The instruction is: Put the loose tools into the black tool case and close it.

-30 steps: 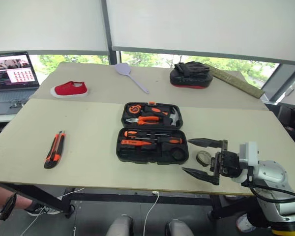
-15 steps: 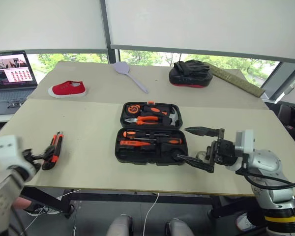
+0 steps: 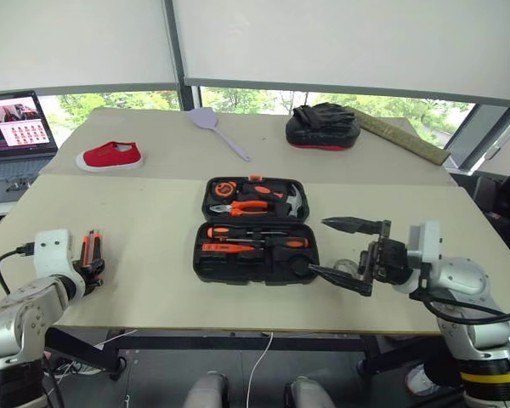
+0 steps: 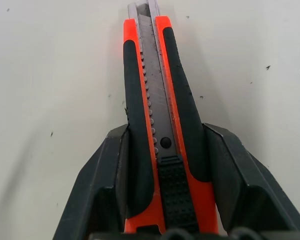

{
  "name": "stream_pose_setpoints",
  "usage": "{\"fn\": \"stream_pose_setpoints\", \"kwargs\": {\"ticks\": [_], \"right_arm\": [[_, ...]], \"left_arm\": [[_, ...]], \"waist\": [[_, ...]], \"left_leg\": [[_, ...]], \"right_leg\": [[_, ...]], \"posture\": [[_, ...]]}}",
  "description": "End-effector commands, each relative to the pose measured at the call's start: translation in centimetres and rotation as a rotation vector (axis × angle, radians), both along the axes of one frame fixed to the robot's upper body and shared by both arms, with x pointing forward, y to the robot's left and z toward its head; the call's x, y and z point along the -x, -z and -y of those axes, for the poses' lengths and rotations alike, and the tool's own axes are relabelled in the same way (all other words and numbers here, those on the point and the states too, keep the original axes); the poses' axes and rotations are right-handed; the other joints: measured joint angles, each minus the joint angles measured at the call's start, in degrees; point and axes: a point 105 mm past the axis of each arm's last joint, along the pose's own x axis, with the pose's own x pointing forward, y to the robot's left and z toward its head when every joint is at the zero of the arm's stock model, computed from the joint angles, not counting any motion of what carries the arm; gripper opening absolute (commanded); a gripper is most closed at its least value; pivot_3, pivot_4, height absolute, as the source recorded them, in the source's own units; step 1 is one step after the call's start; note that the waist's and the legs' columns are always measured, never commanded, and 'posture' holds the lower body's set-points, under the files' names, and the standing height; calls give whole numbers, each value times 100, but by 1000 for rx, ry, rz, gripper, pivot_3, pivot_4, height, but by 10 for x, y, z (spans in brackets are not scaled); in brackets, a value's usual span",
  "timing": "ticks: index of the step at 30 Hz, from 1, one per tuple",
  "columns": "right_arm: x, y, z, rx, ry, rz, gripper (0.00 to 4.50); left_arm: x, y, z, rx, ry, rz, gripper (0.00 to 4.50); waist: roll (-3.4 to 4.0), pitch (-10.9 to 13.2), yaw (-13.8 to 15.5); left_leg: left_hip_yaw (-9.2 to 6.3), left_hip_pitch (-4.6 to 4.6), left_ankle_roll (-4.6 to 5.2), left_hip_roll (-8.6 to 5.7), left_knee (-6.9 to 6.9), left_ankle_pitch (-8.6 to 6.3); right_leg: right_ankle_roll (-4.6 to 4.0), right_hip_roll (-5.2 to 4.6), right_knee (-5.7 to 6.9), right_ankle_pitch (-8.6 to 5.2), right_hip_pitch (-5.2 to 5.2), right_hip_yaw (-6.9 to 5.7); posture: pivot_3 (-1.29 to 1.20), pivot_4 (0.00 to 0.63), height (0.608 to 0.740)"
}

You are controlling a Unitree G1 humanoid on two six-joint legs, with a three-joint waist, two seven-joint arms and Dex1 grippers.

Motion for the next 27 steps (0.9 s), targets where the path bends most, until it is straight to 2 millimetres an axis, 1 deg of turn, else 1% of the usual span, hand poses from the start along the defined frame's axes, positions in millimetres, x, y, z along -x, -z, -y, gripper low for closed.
{"fn": "stream_pose_setpoints", "kwargs": {"ticks": [1, 3, 5, 7, 9, 10, 12, 14, 17, 19, 24, 27], "right_arm": [[4, -21, 10, 0, 25, 72, 4500], [4, -23, 21, 20, 61, 64, 4500], [5, -21, 31, 54, 86, 36, 4500], [7, -17, 39, 95, 102, 7, 4500], [7, -15, 46, 133, 114, -20, 4500], [8, -14, 48, 149, 116, -30, 4500], [9, -13, 51, 164, 121, -56, 4500], [12, -9, 52, 185, 113, -84, 4500], [17, -5, 58, 205, 136, -105, 4500], [18, -6, 61, 199, 155, -105, 4500], [26, 3, 62, 189, 170, -127, 4500], [28, 7, 61, 184, 175, -132, 4500]], "left_arm": [[-12, -59, 53, -85, 480, 273, 1725], [-1, -64, 94, -147, 836, 279, 1725], [13, -61, 128, -241, 1164, 248, 1725], [18, -55, 150, -301, 1365, 199, 1725], [19, -50, 168, -333, 1499, 158, 1725], [16, -47, 176, -360, 1534, 141, 1725], [10, -41, 194, -420, 1610, 118, 1725], [4, -37, 208, -471, 1652, 106, 1725], [-11, -30, 223, -579, 1671, 90, 1725], [-17, -29, 226, -603, 1665, 96, 1725], [-25, -20, 232, -670, 1693, 61, 1725], [-27, -21, 240, -648, 1695, 69, 1725]], "waist": [[-2, 1, 32], [-3, 2, 66], [1, 1, 109], [3, 0, 122], [2, 0, 123], [2, 1, 121], [2, 1, 112], [0, 2, 99], [-1, 3, 90], [-1, 3, 86], [-2, 3, 48], [-2, 3, 49]], "left_leg": [[2, -6, -4, -1, 0, -1], [7, -16, -10, -5, 0, -5], [29, -28, -12, -12, -5, -6], [54, -34, -10, -17, -11, -7], [75, -36, -3, -15, -13, -11], [82, -45, 0, -15, -13, -10], [85, -49, 57, -11, -12, 24], [94, -48, 63, -4, -6, 28], [127, -46, 64, -4, 3, 28], [130, -45, 64, 1, 4, 28], [129, -45, 64, 0, 9, 29], [127, -43, 65, 0, 16, 29]], "right_leg": [[-21, -5, -3, -11, -4, -1], [-23, -24, -11, -11, -31, -9], [-22, -51, -18, -11, -48, -3], [-22, -65, -33, -10, -49, 5], [-21, -75, -35, -10, -56, 11], [-15, -74, -34, -6, -40, 15], [-1, -57, -32, 0, -40, 16], [15, -33, -29, 7, -37, 15], [43, -8, -23, 19, -32, 11], [43, -1, -22, 17, -32, 12], [50, 1, -16, 13, -30, 16], [52, 0, -16, 14, -24, 16]], "posture": [[0, 150, 740], [0, 150, 740], [0, 150, 740], [0, 150, 740], [0, 150, 740], [0, 150, 740], [0, 150, 740], [0, 150, 740], [0, 150, 740], [0, 150, 740], [0, 150, 740], [0, 150, 740]]}}
